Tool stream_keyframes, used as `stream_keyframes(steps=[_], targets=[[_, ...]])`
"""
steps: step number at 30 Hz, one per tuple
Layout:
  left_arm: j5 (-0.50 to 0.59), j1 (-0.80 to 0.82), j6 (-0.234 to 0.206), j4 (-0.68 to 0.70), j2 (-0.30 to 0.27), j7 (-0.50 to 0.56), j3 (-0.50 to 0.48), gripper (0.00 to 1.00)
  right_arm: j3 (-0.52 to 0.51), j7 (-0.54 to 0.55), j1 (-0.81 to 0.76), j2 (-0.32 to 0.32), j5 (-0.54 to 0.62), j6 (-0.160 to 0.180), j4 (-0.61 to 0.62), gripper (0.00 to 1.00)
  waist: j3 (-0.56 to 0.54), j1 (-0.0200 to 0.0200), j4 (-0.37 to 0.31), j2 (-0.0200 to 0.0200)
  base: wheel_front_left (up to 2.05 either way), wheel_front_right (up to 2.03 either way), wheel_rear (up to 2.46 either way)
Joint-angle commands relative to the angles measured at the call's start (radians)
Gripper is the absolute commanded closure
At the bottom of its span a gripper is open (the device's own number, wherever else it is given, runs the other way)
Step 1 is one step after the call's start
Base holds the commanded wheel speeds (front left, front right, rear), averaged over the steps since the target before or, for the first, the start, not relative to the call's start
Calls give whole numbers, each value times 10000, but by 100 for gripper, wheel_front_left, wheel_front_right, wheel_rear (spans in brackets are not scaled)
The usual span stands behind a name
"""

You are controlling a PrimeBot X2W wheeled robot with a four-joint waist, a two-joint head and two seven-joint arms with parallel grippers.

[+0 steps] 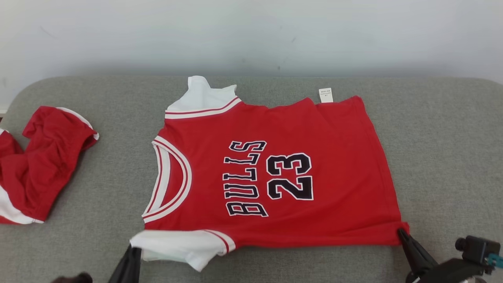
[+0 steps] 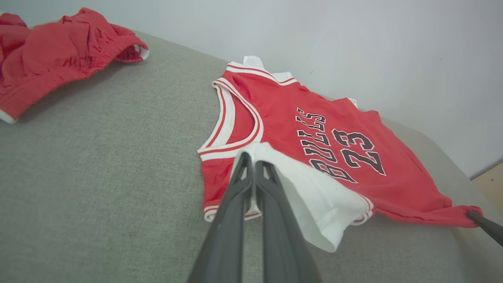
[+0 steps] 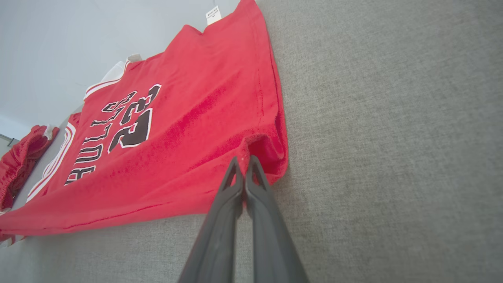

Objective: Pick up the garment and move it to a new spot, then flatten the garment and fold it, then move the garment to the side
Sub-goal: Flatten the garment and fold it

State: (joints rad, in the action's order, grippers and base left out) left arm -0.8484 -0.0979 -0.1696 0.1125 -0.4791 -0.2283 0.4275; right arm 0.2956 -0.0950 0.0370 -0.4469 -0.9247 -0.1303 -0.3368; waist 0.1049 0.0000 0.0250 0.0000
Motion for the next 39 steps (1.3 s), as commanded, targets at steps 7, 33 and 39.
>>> stream_keyframes(steps=[7,33,39], targets=[[364,2005,572,-811,-526,747,73,100,-109,457,1136,240,310,-5,-201,100,291,0,-147,0,0,0,0],[1099,6748,2719,-7248,580,587,1328,0,795,16,4513,905,1145,-5,-3325,0,878,0,-411,0,0,0,0],[1160,6382,2569,-7730,836,-56,1191,0,973,-534,4235,781,957,-5,-3487,0,482,0,-341,0,0,0,0]])
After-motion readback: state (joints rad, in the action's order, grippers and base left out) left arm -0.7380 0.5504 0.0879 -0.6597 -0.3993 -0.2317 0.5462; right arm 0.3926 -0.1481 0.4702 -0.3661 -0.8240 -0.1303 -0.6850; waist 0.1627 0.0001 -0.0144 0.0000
